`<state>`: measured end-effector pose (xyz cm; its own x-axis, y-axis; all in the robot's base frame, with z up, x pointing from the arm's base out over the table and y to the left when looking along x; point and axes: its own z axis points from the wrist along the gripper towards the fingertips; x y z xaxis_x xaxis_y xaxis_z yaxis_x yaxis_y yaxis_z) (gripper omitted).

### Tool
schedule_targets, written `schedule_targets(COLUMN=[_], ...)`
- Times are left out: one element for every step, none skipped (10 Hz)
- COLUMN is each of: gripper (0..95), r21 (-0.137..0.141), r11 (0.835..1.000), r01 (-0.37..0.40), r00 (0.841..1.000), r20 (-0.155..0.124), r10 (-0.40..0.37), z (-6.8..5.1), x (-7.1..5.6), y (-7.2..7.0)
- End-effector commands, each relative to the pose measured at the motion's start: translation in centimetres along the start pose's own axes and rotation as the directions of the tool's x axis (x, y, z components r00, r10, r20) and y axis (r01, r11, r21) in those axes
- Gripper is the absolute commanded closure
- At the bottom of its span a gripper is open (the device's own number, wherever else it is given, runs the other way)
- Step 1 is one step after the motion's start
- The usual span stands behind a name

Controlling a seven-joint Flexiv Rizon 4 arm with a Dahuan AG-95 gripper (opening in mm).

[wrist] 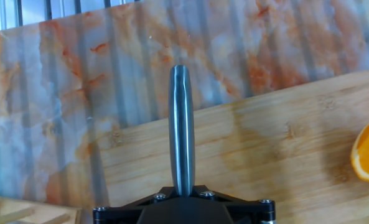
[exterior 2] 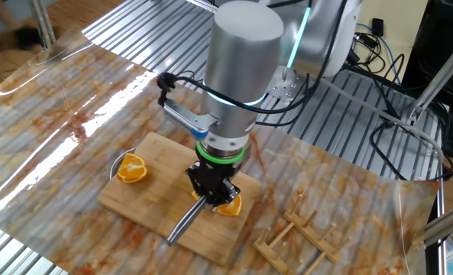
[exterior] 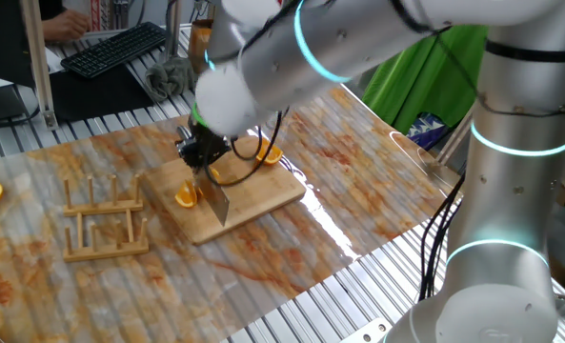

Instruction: Chop the orange

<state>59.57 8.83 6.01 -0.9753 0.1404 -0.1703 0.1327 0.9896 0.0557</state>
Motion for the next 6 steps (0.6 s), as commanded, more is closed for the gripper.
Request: schedule_targets(gripper=[95.0, 95.0, 95.0, 95.0, 95.0, 95.0], r21=[-0.01, -0.014, -0.014, -0.013, -0.01, -0.006], r11=[1.0, 1.0, 1.0, 1.0, 1.0, 1.0], r01=[0.001, -0.004, -0.004, -0.001, 0.005, 0.014], r00=[1.0, 1.0, 1.0, 1.0, 0.999, 0.999], r20=[-0.015, -0.025, -0.028, -0.031, -0.033, -0.035], r10=[-0.001, 0.003, 0.004, 0.001, -0.005, -0.014], z=[-0.6, -1.1, -1.5, -1.8, -2.0, -2.3], x=[-0.5, -0.7, -0.9, -1.2, -1.3, -1.6], y=[0.0, -0.1, -0.1, -0.3, -0.4, -0.7])
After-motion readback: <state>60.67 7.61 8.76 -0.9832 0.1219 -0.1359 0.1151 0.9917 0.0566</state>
